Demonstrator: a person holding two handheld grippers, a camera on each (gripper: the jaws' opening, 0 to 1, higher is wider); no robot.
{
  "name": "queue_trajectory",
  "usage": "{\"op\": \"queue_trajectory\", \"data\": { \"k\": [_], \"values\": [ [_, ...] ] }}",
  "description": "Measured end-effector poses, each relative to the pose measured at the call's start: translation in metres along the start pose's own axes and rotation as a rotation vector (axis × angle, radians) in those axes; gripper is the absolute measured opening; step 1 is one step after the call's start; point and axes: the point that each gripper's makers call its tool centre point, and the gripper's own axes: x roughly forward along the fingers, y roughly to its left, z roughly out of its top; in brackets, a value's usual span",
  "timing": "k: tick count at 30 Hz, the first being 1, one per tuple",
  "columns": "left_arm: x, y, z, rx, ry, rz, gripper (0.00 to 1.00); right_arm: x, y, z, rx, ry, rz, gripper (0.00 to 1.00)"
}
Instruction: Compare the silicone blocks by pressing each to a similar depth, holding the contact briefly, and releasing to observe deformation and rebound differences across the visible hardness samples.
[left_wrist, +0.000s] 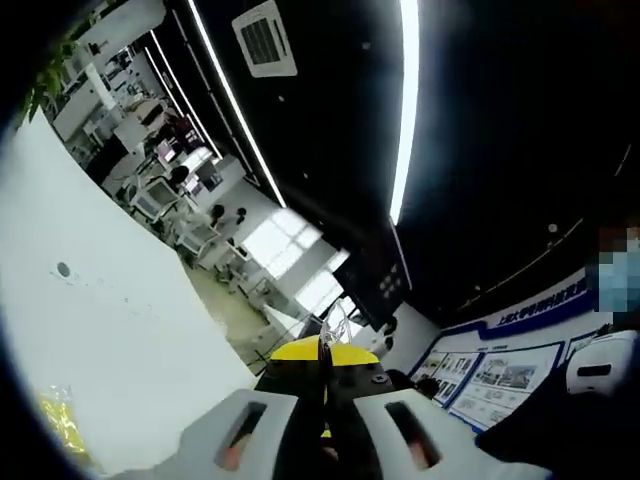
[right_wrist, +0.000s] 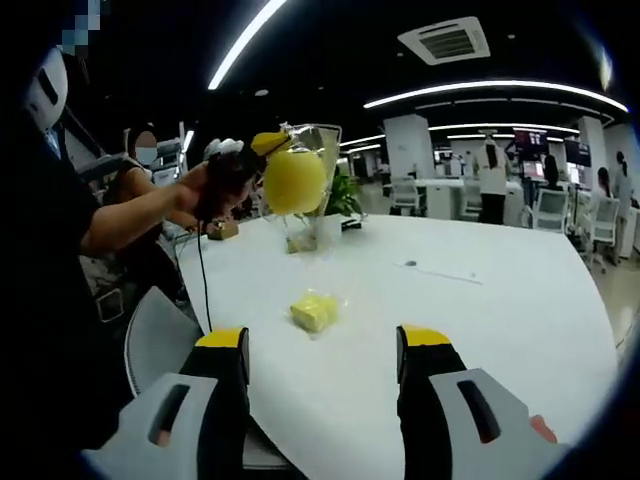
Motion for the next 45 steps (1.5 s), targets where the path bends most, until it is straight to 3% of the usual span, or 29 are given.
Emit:
{"op": "queue_trajectory", "data": {
  "k": [7,11,16,22,29,35,41,45],
  "values": [
    [-0.003,-0.002,-0.002,0.034,0.026,0.008,0.0,0.013,0.012,0.018,0.02,-0.061,0.065,0.58],
    [-0.006,-0.005,-0.003,0.032,0.03,0.002,0.0,0.021,0.025,0.029,0.011,-0.103,0.131,0.67],
    [-0.008,-0.011,-0.002,0.022,0.021,-0.012,0.0,0.033,0.031,0.038,-0.015,-0.115,0.159,0.67],
    [-0.008,-0.019,-0.003,0.013,0.022,-0.039,0.0,0.046,0.029,0.065,0.026,-0.202,0.195,0.64],
    [-0.005,-0.024,-0.014,-0.009,0.053,-0.066,0.0,0.068,0.025,0.088,0.112,-0.276,0.267,0.63],
    [-0.003,-0.023,-0.031,-0.027,0.086,-0.087,0.0,0.087,0.035,0.092,0.126,-0.282,0.341,0.57],
    [-0.005,-0.021,-0.042,-0.065,0.083,-0.104,0.0,0.1,0.041,0.098,0.16,-0.303,0.406,0.52],
    [-0.008,-0.016,-0.045,-0.085,0.069,-0.102,0.0,0.106,0.053,0.092,0.216,-0.265,0.504,0.43]
  ]
}}
